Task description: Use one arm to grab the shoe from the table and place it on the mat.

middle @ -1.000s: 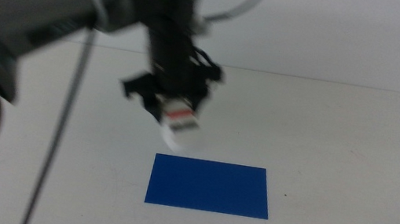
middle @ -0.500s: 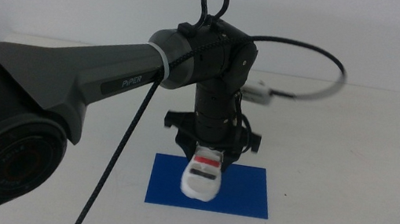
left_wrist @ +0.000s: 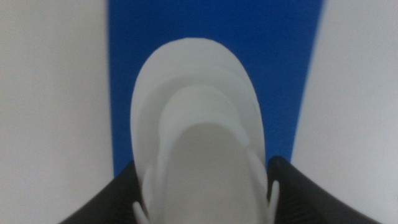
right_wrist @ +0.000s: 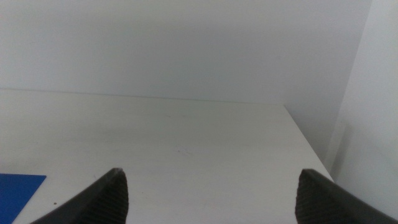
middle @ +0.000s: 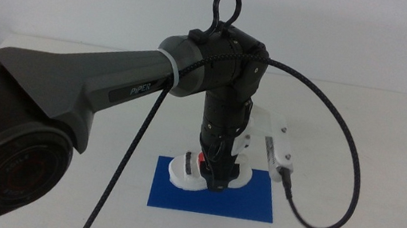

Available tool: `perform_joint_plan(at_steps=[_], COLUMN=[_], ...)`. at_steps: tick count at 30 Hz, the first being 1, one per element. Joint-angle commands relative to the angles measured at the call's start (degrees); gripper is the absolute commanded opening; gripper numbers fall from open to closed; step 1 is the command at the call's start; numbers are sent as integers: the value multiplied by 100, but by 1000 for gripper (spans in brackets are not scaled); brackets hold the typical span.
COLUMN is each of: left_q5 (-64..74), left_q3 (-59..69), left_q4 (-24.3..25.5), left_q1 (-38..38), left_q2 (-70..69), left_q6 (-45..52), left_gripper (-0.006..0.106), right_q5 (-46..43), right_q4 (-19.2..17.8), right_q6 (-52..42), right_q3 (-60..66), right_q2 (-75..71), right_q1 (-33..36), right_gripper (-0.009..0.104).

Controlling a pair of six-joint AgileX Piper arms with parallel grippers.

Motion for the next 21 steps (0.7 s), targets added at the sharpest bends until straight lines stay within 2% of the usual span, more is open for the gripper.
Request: perform_joint_plan(at_steps=[1,5,21], left_q5=[209,202,65], left_q3=[-162,-162,-162], left_q4=[-278,-574,-448], left_q1=[-14,-14,-14], left_q2=[-357,-339,-191], left_q6=[546,551,922], left_gripper=[-2,-2,1], right_q5=[-432,-432,-432], right_q4=[-51,-51,-51], right_q6=[-25,-25,-25], right_q3=[-106,-106,-106], right_q2=[-111,-111,-111], right_q1=[14,14,14], right_gripper=[94,94,94])
